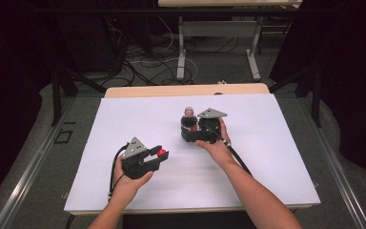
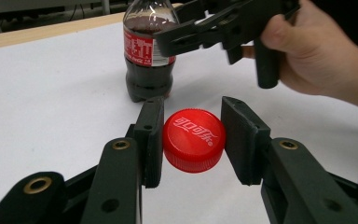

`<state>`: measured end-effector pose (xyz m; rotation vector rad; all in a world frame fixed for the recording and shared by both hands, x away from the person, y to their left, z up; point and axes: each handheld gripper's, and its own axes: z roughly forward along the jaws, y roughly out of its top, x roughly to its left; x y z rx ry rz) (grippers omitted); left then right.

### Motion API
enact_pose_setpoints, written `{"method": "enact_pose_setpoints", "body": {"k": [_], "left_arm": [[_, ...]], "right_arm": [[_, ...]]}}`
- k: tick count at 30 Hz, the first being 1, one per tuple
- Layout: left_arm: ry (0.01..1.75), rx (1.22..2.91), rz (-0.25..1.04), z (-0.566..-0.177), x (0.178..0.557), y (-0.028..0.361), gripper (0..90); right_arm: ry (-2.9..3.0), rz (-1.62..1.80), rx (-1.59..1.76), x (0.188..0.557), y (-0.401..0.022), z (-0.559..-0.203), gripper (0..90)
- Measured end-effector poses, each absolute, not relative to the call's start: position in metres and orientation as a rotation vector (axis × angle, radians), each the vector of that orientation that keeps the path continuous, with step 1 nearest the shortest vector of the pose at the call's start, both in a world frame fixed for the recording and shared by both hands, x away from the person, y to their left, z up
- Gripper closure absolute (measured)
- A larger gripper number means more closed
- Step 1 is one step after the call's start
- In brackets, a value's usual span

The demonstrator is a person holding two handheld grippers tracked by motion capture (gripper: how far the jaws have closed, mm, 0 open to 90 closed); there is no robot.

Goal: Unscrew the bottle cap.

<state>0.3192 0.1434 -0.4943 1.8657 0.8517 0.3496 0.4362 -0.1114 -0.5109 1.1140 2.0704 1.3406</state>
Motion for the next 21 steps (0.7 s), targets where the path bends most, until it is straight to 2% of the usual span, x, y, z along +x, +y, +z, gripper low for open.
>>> {"method": "enact_pose_setpoints", "body": {"k": [21], "left_arm": [[0.845,1.930,0.312,-0.509,0.347,0.108,61.2]], "right_arm": [[2.189,1.284,1.109,0.383,-0.161,-0.494,6.0]]}}
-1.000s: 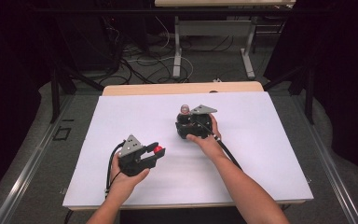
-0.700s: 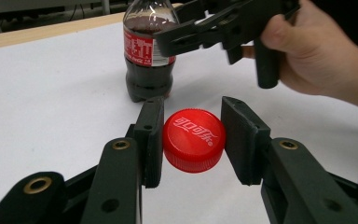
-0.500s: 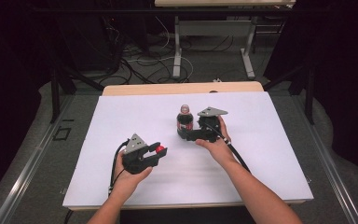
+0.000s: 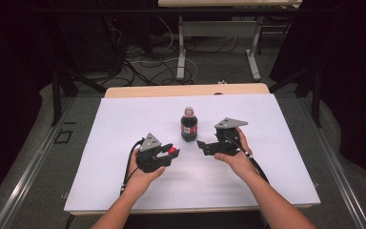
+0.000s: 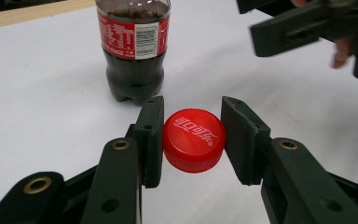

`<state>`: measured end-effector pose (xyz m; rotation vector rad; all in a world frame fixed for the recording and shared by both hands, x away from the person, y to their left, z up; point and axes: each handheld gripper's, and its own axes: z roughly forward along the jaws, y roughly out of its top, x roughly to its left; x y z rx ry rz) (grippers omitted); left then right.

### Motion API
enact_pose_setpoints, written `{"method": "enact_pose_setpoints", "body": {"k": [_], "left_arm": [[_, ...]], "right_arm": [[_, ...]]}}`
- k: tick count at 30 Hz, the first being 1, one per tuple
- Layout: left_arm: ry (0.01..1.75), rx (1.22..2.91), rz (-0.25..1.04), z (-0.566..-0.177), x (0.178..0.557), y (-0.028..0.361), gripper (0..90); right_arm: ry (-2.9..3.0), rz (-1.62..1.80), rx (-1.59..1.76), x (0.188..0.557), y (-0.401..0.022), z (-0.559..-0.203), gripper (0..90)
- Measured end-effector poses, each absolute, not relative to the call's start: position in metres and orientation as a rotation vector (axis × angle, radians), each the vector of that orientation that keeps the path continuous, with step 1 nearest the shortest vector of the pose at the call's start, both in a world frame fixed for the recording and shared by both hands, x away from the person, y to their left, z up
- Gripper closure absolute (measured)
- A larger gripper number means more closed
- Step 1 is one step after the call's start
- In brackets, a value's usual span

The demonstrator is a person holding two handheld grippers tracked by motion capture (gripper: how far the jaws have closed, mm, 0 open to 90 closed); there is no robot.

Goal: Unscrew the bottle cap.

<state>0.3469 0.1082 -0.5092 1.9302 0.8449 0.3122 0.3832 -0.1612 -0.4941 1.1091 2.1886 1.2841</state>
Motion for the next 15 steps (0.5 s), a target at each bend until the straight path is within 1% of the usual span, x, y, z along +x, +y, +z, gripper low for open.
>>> {"method": "enact_pose_setpoints", "body": {"k": [9,15], "left_arm": [[0.825,1.980,0.282,-0.524,0.362,0.080,61.3],[0.820,2.003,0.245,-0.539,0.368,0.066,61.3]], "right_arm": [[2.193,1.222,1.071,0.357,-0.182,-0.500,7.9],[2.174,1.246,1.082,0.345,-0.194,-0.506,9.6]]}}
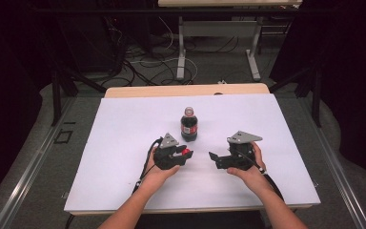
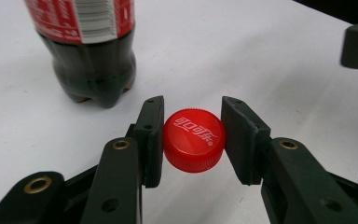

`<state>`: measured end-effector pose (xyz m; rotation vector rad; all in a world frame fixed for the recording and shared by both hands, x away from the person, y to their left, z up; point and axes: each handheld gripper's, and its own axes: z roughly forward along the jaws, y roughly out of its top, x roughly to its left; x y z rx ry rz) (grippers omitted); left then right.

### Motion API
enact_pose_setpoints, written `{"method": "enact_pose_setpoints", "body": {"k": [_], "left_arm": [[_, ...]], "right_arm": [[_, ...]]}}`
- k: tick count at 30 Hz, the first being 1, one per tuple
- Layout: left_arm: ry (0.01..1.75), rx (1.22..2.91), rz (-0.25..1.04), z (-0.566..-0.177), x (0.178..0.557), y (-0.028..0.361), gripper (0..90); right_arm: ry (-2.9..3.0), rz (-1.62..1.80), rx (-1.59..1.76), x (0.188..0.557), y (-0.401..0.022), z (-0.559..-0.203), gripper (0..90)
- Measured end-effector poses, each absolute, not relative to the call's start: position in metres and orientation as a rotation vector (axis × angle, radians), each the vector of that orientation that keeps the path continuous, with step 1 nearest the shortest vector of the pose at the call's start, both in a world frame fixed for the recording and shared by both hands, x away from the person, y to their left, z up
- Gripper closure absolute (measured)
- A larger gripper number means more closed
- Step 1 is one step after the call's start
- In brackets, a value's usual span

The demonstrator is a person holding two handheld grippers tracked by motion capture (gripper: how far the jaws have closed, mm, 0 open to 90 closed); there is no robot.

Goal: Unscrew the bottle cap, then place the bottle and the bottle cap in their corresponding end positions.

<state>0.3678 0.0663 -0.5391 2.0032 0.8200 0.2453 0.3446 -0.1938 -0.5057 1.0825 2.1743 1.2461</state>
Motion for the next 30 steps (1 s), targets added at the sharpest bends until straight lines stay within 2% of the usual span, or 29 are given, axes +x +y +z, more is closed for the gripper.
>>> {"method": "enact_pose_setpoints", "body": {"k": [11,23,30], "left_arm": [[0.818,2.065,0.196,-0.563,0.364,0.051,61.3],[0.833,2.074,0.180,-0.565,0.365,0.051,60.6],[0.849,2.082,0.184,-0.564,0.365,0.051,52.5]], "right_arm": [[2.162,1.266,1.145,0.341,-0.207,-0.512,9.5],[2.167,1.269,1.162,0.343,-0.206,-0.517,9.5],[2.157,1.279,1.194,0.344,-0.209,-0.518,10.1]]}}
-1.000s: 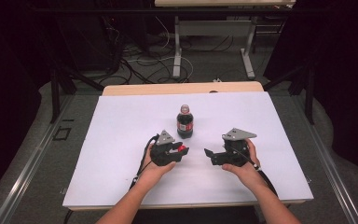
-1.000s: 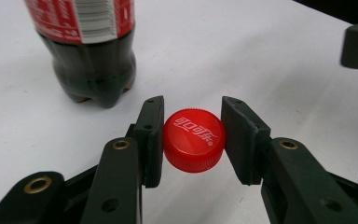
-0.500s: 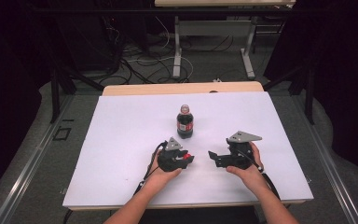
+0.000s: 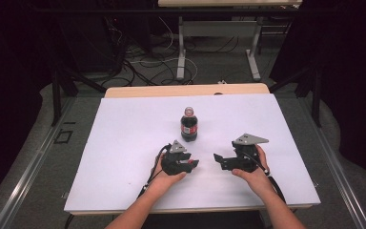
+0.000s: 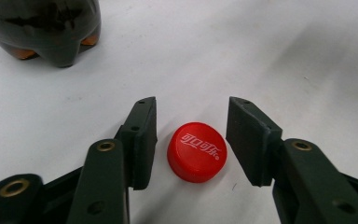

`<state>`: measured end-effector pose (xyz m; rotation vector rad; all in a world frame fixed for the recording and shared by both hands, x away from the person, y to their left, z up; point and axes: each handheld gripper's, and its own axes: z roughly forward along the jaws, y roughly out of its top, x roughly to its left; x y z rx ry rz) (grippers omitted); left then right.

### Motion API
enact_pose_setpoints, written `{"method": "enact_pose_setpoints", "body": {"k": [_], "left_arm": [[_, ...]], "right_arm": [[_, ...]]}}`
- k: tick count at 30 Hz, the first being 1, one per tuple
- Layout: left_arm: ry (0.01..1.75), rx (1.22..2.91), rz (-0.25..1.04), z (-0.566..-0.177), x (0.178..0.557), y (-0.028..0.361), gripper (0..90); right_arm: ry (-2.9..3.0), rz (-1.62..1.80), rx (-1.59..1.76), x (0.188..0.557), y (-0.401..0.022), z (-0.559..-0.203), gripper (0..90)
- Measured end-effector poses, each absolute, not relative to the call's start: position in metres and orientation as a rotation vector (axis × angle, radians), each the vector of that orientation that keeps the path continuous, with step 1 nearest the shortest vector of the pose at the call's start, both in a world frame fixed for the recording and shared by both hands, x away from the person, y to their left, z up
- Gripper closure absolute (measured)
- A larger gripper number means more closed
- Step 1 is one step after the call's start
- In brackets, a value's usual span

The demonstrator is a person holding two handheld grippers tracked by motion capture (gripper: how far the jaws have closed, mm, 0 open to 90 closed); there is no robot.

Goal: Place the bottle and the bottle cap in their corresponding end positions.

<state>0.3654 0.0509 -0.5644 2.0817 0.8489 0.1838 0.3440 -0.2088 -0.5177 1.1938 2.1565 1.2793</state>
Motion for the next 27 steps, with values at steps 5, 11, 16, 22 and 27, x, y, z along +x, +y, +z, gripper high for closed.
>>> {"method": "enact_pose_setpoints", "body": {"k": [5,11,16,22,27], "left_arm": [[0.871,2.054,0.195,-0.558,0.365,0.058,43.9],[0.897,2.034,0.250,-0.541,0.364,0.076,34.8],[0.912,1.983,0.273,-0.524,0.365,0.097,31.9],[0.948,1.936,0.289,-0.506,0.364,0.126,31.8],[0.991,1.898,0.293,-0.495,0.362,0.147,30.2]], "right_arm": [[2.160,1.272,1.197,0.344,-0.208,-0.518,10.1],[2.160,1.273,1.205,0.345,-0.210,-0.518,9.3],[2.166,1.268,1.201,0.347,-0.211,-0.518,7.2],[2.163,1.274,1.212,0.347,-0.213,-0.513,4.5],[2.158,1.268,1.201,0.348,-0.218,-0.507,1.7]]}}
